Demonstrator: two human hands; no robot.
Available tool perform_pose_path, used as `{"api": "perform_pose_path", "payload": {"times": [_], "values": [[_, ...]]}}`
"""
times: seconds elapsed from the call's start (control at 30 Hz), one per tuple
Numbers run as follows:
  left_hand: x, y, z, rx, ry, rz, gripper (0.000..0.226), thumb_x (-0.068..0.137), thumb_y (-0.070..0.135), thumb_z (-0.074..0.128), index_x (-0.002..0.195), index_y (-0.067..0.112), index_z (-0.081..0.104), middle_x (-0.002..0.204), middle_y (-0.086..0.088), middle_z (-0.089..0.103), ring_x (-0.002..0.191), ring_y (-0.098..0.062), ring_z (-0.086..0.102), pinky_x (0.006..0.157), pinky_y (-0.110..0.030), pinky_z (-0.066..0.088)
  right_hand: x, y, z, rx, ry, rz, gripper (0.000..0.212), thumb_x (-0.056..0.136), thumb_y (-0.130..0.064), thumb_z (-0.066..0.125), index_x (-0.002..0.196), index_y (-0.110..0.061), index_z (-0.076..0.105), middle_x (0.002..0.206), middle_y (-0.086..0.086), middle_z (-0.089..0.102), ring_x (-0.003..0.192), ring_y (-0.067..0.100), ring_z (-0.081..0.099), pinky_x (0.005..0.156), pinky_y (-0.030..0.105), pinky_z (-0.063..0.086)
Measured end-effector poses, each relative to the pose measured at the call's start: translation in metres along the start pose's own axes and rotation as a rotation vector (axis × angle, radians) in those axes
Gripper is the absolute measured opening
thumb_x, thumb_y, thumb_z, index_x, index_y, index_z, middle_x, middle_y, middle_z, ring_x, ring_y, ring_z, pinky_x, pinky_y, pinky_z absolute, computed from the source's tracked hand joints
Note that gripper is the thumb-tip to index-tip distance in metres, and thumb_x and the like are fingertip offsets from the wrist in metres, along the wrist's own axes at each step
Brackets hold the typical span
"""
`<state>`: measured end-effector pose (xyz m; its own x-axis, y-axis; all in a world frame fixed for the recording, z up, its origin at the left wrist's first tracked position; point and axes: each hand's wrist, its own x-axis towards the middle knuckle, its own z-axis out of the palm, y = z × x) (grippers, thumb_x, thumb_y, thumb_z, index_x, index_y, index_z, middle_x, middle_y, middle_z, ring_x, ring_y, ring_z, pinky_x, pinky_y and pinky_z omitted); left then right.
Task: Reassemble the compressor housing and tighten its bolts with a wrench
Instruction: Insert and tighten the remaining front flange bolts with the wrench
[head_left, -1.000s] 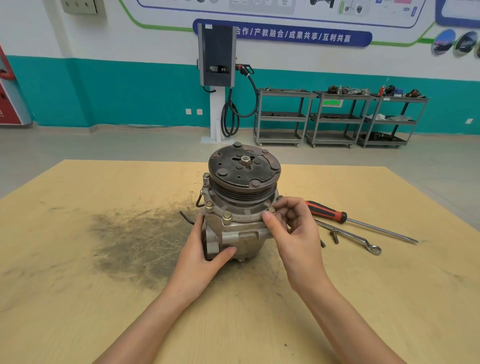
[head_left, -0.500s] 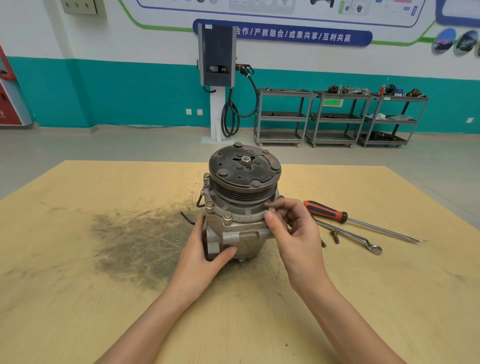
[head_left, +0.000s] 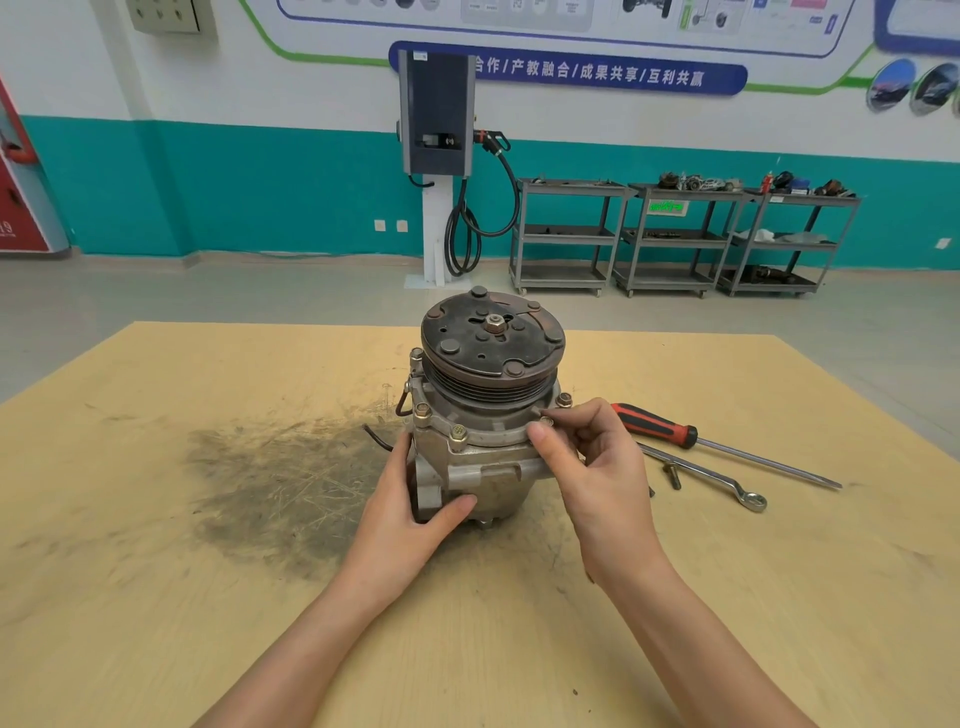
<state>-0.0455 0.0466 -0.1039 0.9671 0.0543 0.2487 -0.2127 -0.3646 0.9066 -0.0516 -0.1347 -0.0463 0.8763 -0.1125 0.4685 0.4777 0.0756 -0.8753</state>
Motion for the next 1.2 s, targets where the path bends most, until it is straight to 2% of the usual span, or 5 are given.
{"api": "perform_pose_path", "payload": {"times": [0.37,0.57,0.7,1.0,1.2], "values": [[0.0004,-0.0031,0.0002,0.005,-0.005,0.004,0.083,0.083,0.027,0.08,0.152,0.026,0.034,0.132,0.028,0.057,0.122,0.015,0.05,0.092,0.002,0.035,-0.0017,-0.0015,0.0,0.005,0.01,0.003,0.014,0.086,-0.014,0.07,0.086,-0.027,0.065,0.082,-0.007,0.065,0.081,0.008,0.059,0.073,0.02,0.05],[0.0006,-0.0035,-0.0002,0.009,-0.007,0.008,0.083,0.083,0.028,0.079,0.152,0.023,0.034,0.138,0.016,0.059,0.13,-0.001,0.052,0.111,-0.027,0.04,-0.002,-0.0016,-0.0014,-0.003,-0.024,-0.022,0.014,0.084,-0.021,0.069,0.094,-0.029,0.066,0.076,-0.011,0.056,0.077,0.008,0.053,0.073,0.021,0.048],[0.0003,-0.0033,0.0005,0.009,-0.002,0.017,0.081,0.082,0.027,0.08,0.151,0.024,0.036,0.136,0.018,0.06,0.127,0.002,0.053,0.108,-0.022,0.041,-0.0033,-0.0027,-0.0031,-0.014,-0.057,-0.031,0.014,0.091,-0.015,0.062,0.095,-0.027,0.069,0.089,-0.008,0.068,0.088,0.01,0.062,0.077,0.021,0.05],[0.0019,-0.0051,0.0005,0.007,0.0,0.015,0.08,0.082,0.027,0.08,0.149,0.026,0.038,0.133,0.024,0.059,0.125,0.008,0.053,0.097,-0.005,0.038,-0.0017,-0.0014,-0.002,-0.008,-0.029,-0.019,0.012,0.086,-0.019,0.07,0.093,-0.028,0.064,0.075,-0.008,0.056,0.076,0.008,0.052,0.072,0.021,0.048],[0.0015,-0.0053,0.0002,0.005,-0.001,0.023,0.078,0.082,0.027,0.08,0.149,0.026,0.038,0.133,0.022,0.06,0.125,0.005,0.053,0.107,-0.021,0.041,-0.001,-0.0013,-0.0014,-0.028,-0.045,-0.042,0.01,0.088,-0.018,0.065,0.092,-0.027,0.067,0.083,-0.011,0.066,0.081,0.005,0.059,0.073,0.015,0.047]]}}
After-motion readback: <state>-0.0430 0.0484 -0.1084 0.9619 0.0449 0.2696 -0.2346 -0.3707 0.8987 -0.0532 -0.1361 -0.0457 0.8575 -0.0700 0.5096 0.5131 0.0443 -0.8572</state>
